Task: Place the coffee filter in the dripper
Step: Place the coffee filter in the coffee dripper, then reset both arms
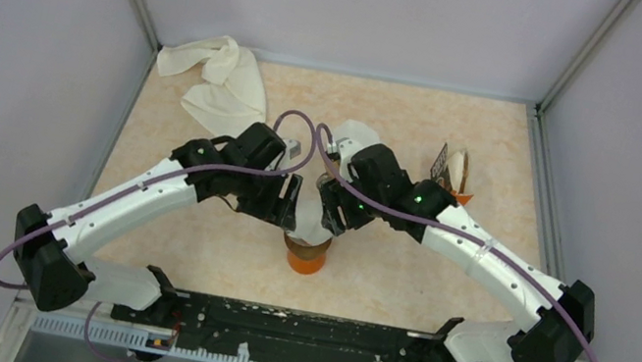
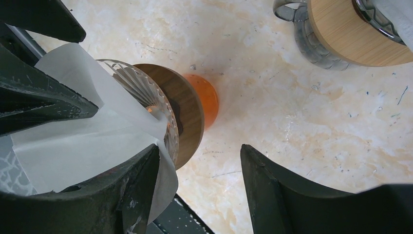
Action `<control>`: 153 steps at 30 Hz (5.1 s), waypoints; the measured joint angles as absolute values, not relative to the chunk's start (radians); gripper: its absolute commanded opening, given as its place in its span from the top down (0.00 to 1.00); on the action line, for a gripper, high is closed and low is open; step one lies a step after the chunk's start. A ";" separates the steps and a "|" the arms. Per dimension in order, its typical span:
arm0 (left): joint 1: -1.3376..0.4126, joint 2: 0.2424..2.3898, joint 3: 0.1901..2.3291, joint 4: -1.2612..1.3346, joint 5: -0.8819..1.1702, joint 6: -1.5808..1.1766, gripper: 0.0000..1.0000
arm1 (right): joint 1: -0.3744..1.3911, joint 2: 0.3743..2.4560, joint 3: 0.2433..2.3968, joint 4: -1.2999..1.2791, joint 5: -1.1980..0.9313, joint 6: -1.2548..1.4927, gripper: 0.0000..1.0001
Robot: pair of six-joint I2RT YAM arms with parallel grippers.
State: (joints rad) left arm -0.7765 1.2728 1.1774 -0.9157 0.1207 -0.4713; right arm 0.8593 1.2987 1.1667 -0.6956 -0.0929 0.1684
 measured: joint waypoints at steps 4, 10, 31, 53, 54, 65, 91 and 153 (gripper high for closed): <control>-0.776 1.267 1.171 -0.910 0.122 -0.471 0.27 | 0.859 1.298 1.167 -0.696 -0.101 0.170 0.27; -0.776 1.264 1.168 -0.904 0.125 -0.470 0.26 | 0.859 1.298 1.167 -0.686 -0.130 0.185 0.23; -0.776 1.258 1.167 -0.897 0.132 -0.470 0.27 | 0.877 1.341 1.166 -0.668 -0.186 0.207 0.20; -0.776 1.258 1.163 -0.890 0.136 -0.470 0.27 | 0.878 1.369 1.176 -0.684 -0.228 0.160 0.20; -0.776 1.258 1.163 -0.889 0.137 -0.470 0.27 | 0.878 1.369 1.176 -0.678 -0.228 0.161 0.20; -0.776 1.258 1.161 -0.889 0.140 -0.470 0.27 | 0.878 1.371 1.176 -0.656 -0.266 0.157 0.20; -0.776 1.258 1.154 -0.878 0.140 -0.469 0.26 | 0.877 1.334 1.178 -0.679 -0.207 0.125 0.18; -0.309 1.005 1.125 -0.498 0.121 -0.445 0.01 | 0.467 0.882 1.096 -0.562 0.287 0.189 0.01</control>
State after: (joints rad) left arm -0.3088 1.0054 1.1248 -0.4984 0.1207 -0.4446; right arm 0.4667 0.8818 1.0962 -0.5617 0.2874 0.1894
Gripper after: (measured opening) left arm 0.989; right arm 0.981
